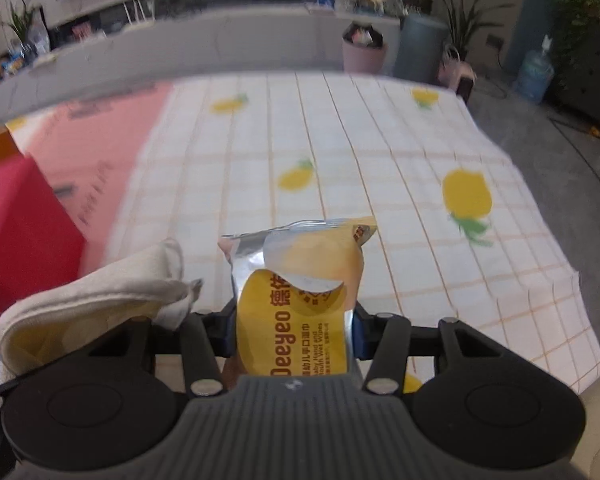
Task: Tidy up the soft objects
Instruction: 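Lift the beige pad and snack packet and carry both over the white box, then open the left gripper to drop the pad while the right lowers the packet into the box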
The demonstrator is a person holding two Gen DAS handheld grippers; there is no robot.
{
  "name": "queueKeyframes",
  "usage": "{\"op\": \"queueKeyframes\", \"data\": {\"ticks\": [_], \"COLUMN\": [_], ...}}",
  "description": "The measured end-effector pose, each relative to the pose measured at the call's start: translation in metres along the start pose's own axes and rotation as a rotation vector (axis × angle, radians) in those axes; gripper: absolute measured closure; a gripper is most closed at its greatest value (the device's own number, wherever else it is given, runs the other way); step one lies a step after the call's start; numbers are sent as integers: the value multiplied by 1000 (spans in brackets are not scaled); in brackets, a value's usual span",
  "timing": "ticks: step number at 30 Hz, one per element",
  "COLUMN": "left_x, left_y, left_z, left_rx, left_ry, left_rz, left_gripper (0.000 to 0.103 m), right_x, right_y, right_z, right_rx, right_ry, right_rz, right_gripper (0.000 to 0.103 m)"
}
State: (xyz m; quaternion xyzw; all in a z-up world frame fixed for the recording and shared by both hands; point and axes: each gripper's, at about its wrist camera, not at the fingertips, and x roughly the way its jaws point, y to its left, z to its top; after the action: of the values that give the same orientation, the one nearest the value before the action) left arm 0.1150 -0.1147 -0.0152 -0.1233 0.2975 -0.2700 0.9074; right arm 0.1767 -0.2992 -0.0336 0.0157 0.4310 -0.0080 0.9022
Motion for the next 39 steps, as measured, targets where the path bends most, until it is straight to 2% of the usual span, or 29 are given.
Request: {"op": "queueKeyframes", "data": {"ticks": [6,11,14,18,21,23,25,27,33,35,38,39], "left_x": [-55,-105,-131,-153,-156,-150,-138,-122,-86,-77,-76,-77], "left_y": [4,15,28,60,90,112,132,147,162,166,177,182], "left_z": [36,59,68,71,67,61,54,45,38,34,27,26], "left_rx": [-9,-1,19,9,-14,-65,-138,-138,-166,-170,-201,-223], "left_ry": [-106,-182,-215,-210,-170,-130,-62,9,121,165,198,202], "left_rz": [25,54,113,216,266,301,367,401,368,390,416,416], "left_gripper": [75,75,75,75,75,75,75,75,75,75,65,59], "right_x": [-62,-107,-129,-146,-144,-138,-128,-117,-74,-66,-58,-56], "right_y": [37,84,117,167,204,226,246,266,297,300,303,304], "right_z": [26,44,50,57,61,62,61,61,58,57,54,55], "right_rx": [54,24,-5,-70,-122,-153,-193,-231,-296,-288,-283,-286], "right_ry": [-151,-242,-289,-331,-331,-321,-307,-287,-225,-210,-193,-189], "right_rz": [29,89,143,197,233,255,269,268,263,264,269,268], "right_gripper": [53,53,53,53,53,53,53,53,53,53,53,53]}}
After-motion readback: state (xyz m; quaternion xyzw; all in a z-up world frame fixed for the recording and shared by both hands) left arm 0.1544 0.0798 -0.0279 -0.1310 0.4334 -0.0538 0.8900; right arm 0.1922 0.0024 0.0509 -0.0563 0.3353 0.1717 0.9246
